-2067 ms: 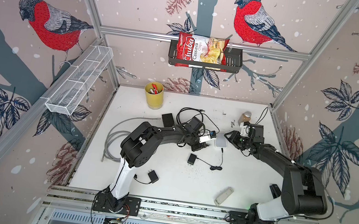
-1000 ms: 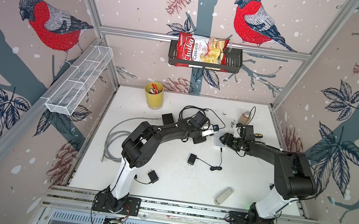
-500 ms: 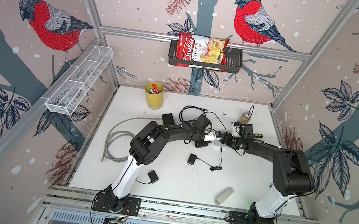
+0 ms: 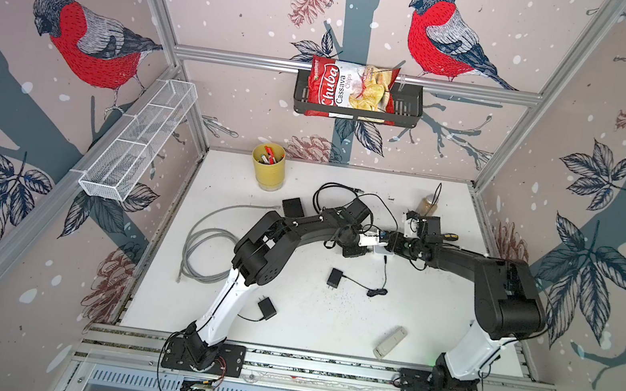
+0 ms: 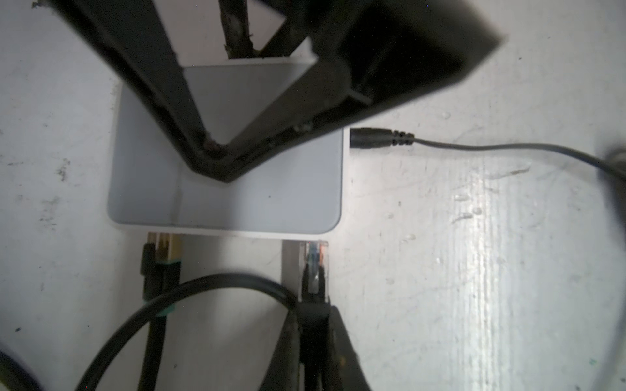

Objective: Insert the plug into the switch port
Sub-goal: 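Push the RJ45 plug into the router port with left while right holds router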

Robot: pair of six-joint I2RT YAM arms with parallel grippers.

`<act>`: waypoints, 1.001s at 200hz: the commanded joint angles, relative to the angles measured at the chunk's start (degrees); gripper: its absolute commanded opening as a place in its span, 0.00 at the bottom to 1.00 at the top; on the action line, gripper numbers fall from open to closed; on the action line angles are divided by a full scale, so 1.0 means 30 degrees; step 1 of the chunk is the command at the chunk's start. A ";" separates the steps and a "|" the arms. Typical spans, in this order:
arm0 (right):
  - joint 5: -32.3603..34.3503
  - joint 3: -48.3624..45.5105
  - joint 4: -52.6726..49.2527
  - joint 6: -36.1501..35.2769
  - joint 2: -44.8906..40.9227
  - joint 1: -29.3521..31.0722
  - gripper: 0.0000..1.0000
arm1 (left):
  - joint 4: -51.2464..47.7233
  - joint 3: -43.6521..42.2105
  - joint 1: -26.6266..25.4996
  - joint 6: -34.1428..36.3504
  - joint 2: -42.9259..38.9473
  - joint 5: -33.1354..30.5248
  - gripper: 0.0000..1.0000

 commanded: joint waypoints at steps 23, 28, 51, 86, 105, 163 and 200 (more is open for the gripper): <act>0.0036 -0.0243 -0.1430 -0.0294 0.0309 -0.0026 0.59 | -0.1000 0.0544 0.0224 -0.0245 0.0304 0.0239 0.04; 0.0052 -0.0231 -0.1436 -0.0301 0.0353 -0.0026 0.59 | -0.0963 0.0575 0.0270 -0.0371 0.0333 0.0321 0.04; 0.0294 -0.0227 -0.1501 -0.0413 0.0494 -0.0025 0.59 | -0.0782 0.0606 0.0484 -0.0789 0.0421 0.0399 0.04; 0.0457 -0.0198 -0.1511 -0.0455 0.0562 0.0004 0.59 | -0.1023 0.1244 0.0572 -0.1305 0.0749 -0.0037 0.04; 0.0565 -0.0104 -0.1576 -0.0465 0.0630 0.0025 0.58 | -0.1643 0.1806 0.0609 -0.1278 0.0985 -0.0074 0.04; 0.0522 -0.0104 -0.1525 -0.0605 0.0692 0.0170 0.58 | -0.1616 0.2158 0.0580 -0.1396 0.1289 -0.0077 0.03; 0.0238 -0.0070 -0.1529 -0.0835 0.0711 0.0427 0.57 | -0.1297 0.2132 0.0419 -0.1149 0.1116 0.0179 0.02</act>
